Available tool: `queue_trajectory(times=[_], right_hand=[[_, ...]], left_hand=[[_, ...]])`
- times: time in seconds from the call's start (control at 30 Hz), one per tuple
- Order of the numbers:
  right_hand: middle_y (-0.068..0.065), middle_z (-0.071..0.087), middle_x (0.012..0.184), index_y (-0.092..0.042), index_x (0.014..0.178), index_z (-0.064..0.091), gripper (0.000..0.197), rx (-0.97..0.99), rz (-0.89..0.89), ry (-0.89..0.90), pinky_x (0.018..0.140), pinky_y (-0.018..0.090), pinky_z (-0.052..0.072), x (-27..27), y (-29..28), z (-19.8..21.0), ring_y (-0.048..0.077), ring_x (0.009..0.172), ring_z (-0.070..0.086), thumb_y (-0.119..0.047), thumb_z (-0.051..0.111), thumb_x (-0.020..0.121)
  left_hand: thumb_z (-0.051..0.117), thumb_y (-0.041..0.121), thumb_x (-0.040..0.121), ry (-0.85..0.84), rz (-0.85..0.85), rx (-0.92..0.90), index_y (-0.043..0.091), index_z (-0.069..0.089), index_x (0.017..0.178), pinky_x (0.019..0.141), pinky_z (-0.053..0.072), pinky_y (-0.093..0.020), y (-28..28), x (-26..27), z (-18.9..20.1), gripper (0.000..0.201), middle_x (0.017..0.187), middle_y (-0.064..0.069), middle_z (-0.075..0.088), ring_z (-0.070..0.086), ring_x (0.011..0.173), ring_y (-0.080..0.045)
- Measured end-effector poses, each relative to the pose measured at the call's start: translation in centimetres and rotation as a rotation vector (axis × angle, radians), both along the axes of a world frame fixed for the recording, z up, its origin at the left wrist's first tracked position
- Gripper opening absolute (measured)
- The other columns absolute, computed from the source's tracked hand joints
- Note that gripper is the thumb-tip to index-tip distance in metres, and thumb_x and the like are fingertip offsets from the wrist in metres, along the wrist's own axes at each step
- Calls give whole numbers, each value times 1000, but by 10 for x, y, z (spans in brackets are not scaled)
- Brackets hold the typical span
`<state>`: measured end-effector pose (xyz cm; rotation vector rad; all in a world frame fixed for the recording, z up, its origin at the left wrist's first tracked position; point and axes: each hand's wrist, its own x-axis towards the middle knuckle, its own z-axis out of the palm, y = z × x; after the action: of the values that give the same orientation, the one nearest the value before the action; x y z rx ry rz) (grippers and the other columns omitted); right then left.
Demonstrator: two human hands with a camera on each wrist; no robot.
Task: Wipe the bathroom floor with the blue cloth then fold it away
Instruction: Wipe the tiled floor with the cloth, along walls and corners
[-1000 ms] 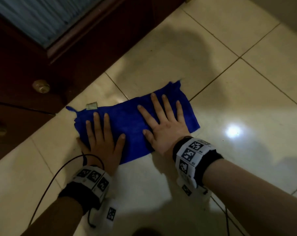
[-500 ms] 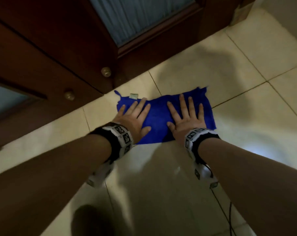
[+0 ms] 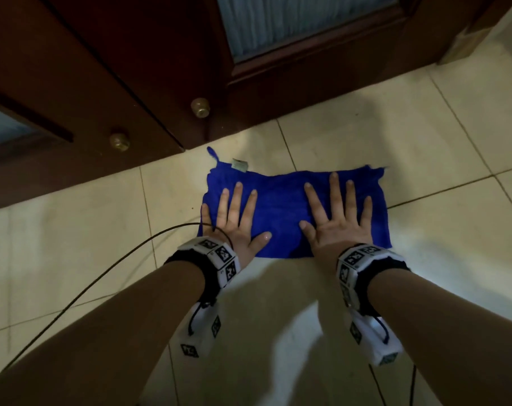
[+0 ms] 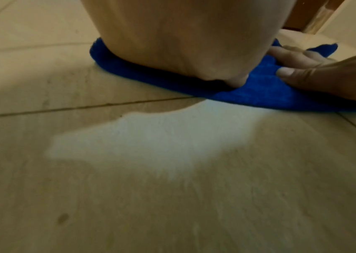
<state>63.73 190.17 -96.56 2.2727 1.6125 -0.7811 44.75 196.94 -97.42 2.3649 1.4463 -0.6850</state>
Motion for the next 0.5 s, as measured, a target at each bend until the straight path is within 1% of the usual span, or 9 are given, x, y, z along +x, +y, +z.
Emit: queue_trajectory(times=[0.07,0.17,0.23,0.37,0.5], right_hand=[[2,-48,148,-41,139,-41,68,-27,-5,8,114,56,-18,0,1,3,31,142,-34,-63,9,96],[2,-48,148,-41,139,-40,68,-31,-6,25,115,57,-17,0,0,5,31,142,-34,-63,9,96],[2,-47,148,-41,140,-39,68,-32,-5,24,114,56,-18,0,0,5,30,142,-34,-63,9,96],[2,-46,149,-42,141,-38,67,-19,-6,15,114,56,-18,-1,0,5,30,143,-33,-62,9,96],[1,-46,150,-43,141,-37,68,-15,-8,15,114,55,-18,-1,-2,4,30,143,-32,-63,10,96]], left_hand=[[-11,75,74,12,-5,30,31,-29,147,115,-11,-57,-1,2,3,87,154,3,-38,-29,144,-22],[5,73,88,31,-5,15,31,-30,146,115,-12,-56,-3,4,5,80,153,3,-39,-30,143,-22],[4,72,88,32,-11,27,31,-31,145,116,-12,-56,-4,5,7,79,153,3,-39,-30,143,-22],[14,69,92,18,7,4,31,-29,147,115,-12,-57,-4,4,8,79,153,3,-39,-30,143,-22],[15,69,92,5,2,19,31,-27,148,115,-11,-57,-4,4,7,80,154,3,-38,-29,144,-22]])
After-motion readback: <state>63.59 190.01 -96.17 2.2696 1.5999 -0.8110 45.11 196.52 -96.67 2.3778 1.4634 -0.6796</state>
